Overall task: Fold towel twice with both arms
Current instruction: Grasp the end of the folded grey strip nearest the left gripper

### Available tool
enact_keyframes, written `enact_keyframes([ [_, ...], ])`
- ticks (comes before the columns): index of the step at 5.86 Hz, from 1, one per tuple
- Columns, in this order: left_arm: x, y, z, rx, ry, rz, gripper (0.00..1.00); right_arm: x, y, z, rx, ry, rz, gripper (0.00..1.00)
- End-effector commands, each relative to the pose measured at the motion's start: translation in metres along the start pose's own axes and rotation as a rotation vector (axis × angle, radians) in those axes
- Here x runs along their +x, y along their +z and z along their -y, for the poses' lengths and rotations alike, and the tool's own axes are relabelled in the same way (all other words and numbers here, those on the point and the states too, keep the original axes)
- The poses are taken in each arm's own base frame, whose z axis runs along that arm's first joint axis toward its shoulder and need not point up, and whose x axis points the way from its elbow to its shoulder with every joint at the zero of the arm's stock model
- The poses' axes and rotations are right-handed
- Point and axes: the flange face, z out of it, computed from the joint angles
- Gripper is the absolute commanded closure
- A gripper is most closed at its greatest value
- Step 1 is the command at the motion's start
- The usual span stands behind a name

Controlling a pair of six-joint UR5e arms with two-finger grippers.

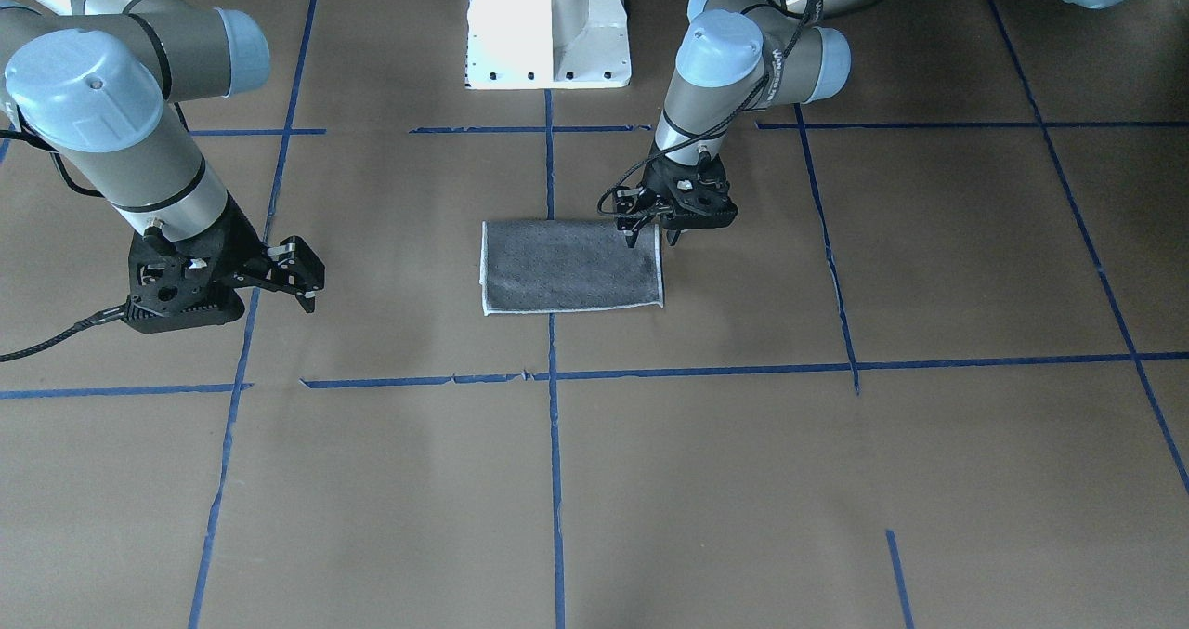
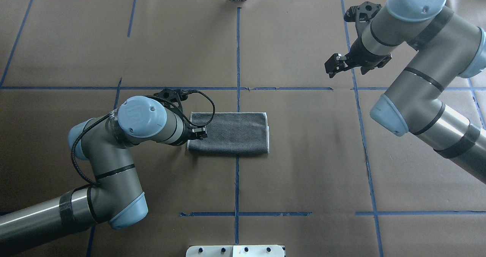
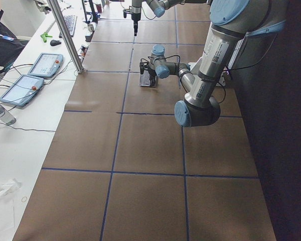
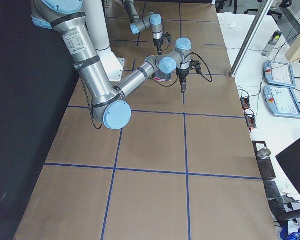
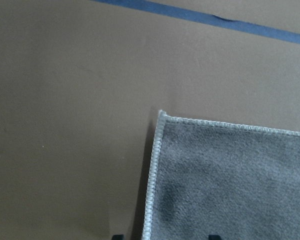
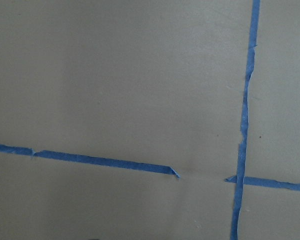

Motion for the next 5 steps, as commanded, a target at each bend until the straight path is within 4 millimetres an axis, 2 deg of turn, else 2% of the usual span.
enact_keyframes([
  [1,0.001,0.003,-0.006,-0.008,0.004,0.002,0.35,0.002,0.000,0.000,0.000,0.000,-0.002,0.00],
  [5,0.002,0.008,-0.016,-0.020,0.013,0.007,0.43,0.000,0.000,0.000,0.004,-0.001,-0.003,0.00],
])
